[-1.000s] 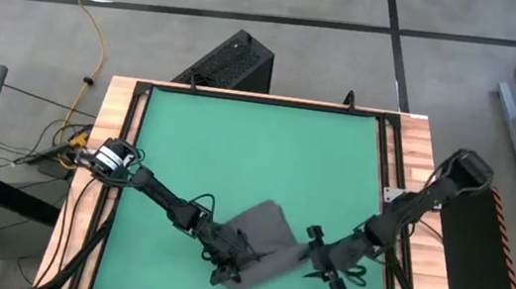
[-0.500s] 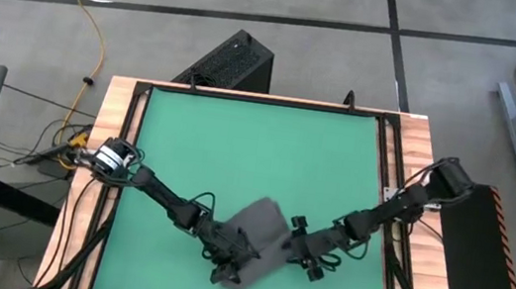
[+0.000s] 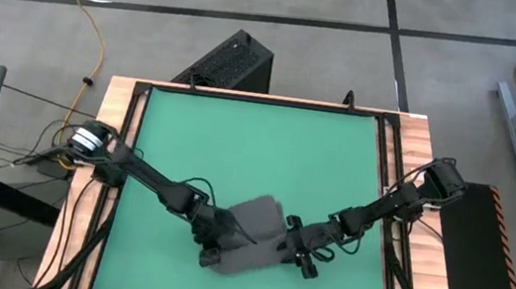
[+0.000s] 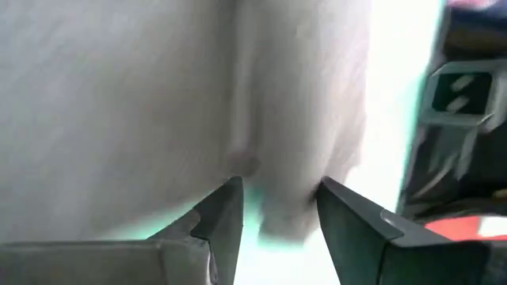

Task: Roll towel
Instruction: Roll the black towel

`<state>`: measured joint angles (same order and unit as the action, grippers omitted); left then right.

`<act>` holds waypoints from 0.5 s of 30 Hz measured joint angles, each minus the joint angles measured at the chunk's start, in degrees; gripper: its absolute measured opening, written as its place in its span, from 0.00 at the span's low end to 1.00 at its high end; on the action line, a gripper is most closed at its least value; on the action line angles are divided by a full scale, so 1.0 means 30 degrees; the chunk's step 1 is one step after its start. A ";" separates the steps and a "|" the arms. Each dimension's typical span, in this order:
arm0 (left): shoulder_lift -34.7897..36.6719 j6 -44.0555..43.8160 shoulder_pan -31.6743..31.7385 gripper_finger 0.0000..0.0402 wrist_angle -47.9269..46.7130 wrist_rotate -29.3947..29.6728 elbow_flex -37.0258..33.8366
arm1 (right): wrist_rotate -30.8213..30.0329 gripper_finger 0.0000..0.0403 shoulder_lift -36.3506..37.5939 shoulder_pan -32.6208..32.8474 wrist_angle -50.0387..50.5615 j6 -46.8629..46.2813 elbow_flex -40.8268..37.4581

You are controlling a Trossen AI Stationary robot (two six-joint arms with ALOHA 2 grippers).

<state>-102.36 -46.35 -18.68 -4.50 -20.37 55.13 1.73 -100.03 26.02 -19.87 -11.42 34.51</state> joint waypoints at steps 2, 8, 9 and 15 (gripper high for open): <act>0.0688 -0.0101 -0.0125 0.36 -0.2230 0.0405 0.0000 | 0.0200 0.55 -0.0015 0.0000 -0.0085 -0.0138 -0.0019; 0.2495 -0.0664 -0.1395 0.36 -0.5183 0.3641 0.0007 | 0.0337 0.55 -0.0015 0.0000 -0.0190 -0.0470 -0.0052; 0.2791 -0.0682 -0.1794 0.36 -0.5114 0.4633 0.0007 | 0.0343 0.55 -0.0022 0.0000 -0.0250 -0.0689 -0.0063; 0.2955 0.2265 -0.4330 0.36 0.1683 1.2441 0.0050 | 0.0452 0.55 -0.0029 -0.0143 -0.0434 -0.1678 -0.0085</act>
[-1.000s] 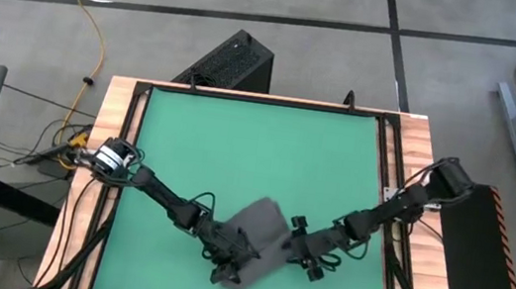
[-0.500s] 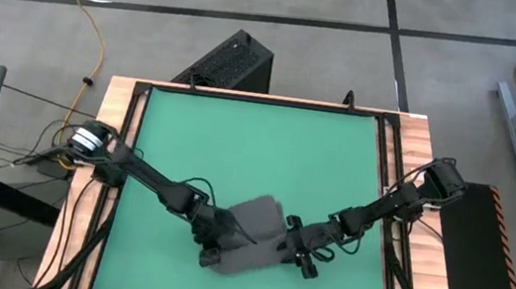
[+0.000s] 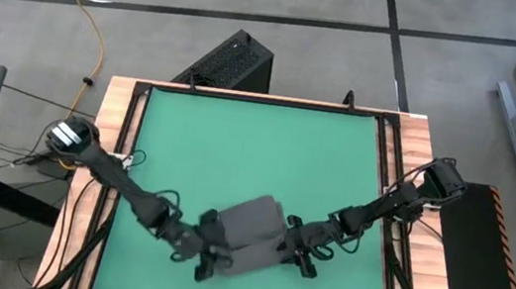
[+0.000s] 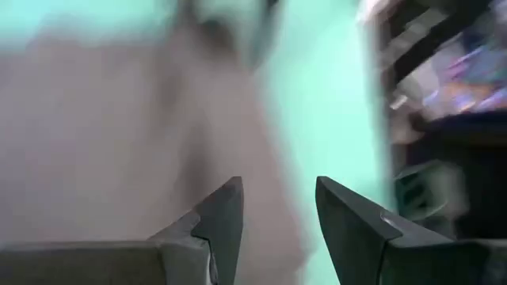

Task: Roll towel
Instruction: Roll the black towel

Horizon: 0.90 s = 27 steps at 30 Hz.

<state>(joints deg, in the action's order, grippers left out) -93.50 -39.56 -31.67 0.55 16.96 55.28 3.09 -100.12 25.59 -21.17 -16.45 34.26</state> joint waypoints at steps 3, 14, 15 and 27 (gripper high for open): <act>-0.1376 0.2809 -0.0790 0.36 0.4250 0.1020 0.0051 | 0.0176 0.55 -0.0007 -0.0168 -0.0095 -0.0514 -0.0007; -0.3477 0.3422 -0.0496 0.37 -0.0001 0.1389 0.3145 | 0.0273 0.55 -0.0080 -0.0330 -0.0740 -0.0588 -0.0034; -0.3583 0.3396 -0.0603 0.37 -0.0163 0.1550 0.3232 | 0.0271 0.55 -0.0083 -0.0330 -0.0750 -0.0592 -0.0029; -0.5990 0.1104 -0.0683 0.36 -0.1192 0.2035 0.3257 | 0.1634 0.55 0.0467 -0.0330 -0.0386 -0.1141 0.0692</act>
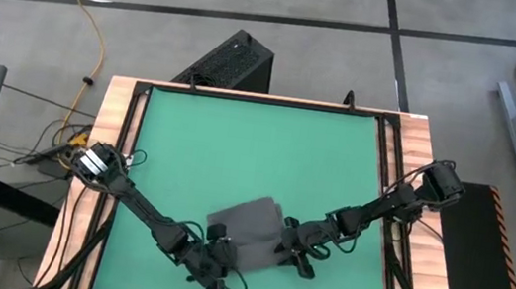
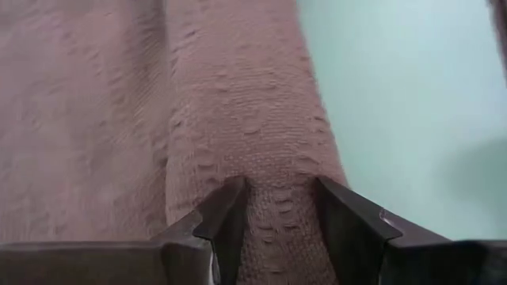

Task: Roll towel
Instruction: Roll the black towel

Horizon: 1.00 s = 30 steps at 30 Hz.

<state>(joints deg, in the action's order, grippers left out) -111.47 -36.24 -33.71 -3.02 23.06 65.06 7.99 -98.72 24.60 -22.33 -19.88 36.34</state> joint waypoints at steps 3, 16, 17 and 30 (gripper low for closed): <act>0.0002 -0.1151 0.0102 0.34 -0.0828 -0.0345 0.0014 | 0.0328 0.55 0.1265 0.0036 0.0528 0.0528 0.0012; 0.0005 -0.2198 0.0175 0.23 -0.1672 -0.1241 0.0007 | -0.2865 0.55 0.4170 0.2261 0.3333 0.6089 0.0020; 0.0002 -0.2188 0.0175 0.23 -0.1707 -0.1240 0.0007 | -0.3486 0.55 0.3763 0.2505 0.3312 0.6323 0.0022; 0.0771 -0.1820 -0.0080 0.21 -0.1769 -0.1863 -0.0029 | -0.9509 0.42 -0.0385 0.3040 0.2776 0.7715 0.0142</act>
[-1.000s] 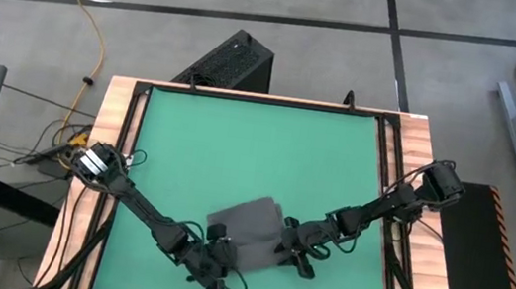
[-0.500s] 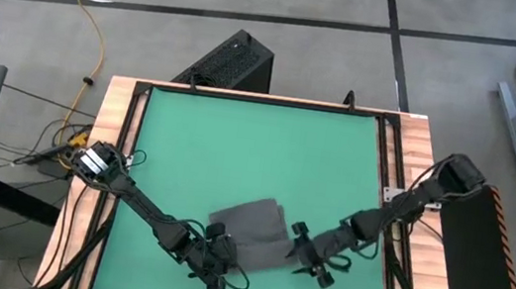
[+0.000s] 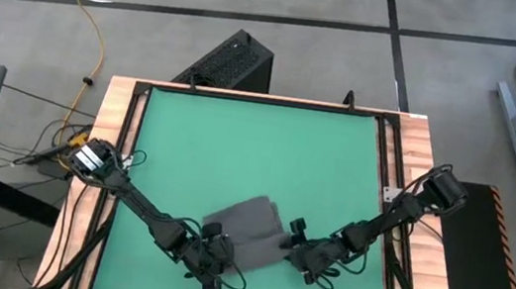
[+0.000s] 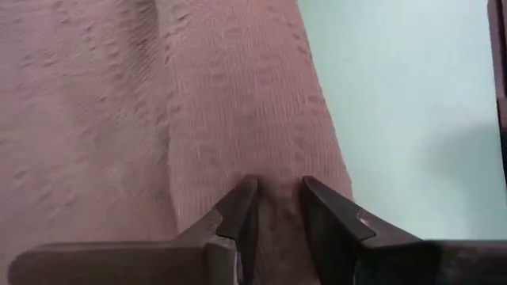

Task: Roll towel
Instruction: Roll the black towel

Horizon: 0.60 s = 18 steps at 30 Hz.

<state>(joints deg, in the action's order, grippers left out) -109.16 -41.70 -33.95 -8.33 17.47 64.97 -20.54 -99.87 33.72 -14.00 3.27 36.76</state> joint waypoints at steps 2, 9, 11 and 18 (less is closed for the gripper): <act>0.0572 0.0354 -0.0200 0.19 -0.0189 0.0519 -0.0035 | 0.0000 0.31 -0.0133 -0.0023 0.0083 -0.0014 0.0004; 0.1444 0.3025 -0.0431 0.08 0.1730 0.4541 -0.0029 | 0.2887 0.13 0.1161 -0.0526 0.0472 -0.0685 -0.0001; 0.0886 0.3926 -0.0023 0.05 0.3148 0.4480 -0.0010 | 0.4832 0.13 0.1741 -0.0972 0.0724 -0.1951 0.0080; -0.0544 0.5123 0.1992 0.01 0.5132 0.3278 -0.0022 | 1.2587 0.13 0.2632 -0.2823 0.0765 -0.6521 0.0157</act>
<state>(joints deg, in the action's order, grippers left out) -110.79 -26.34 -27.98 7.07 27.31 64.90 17.23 -91.97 25.25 -11.70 -16.29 37.23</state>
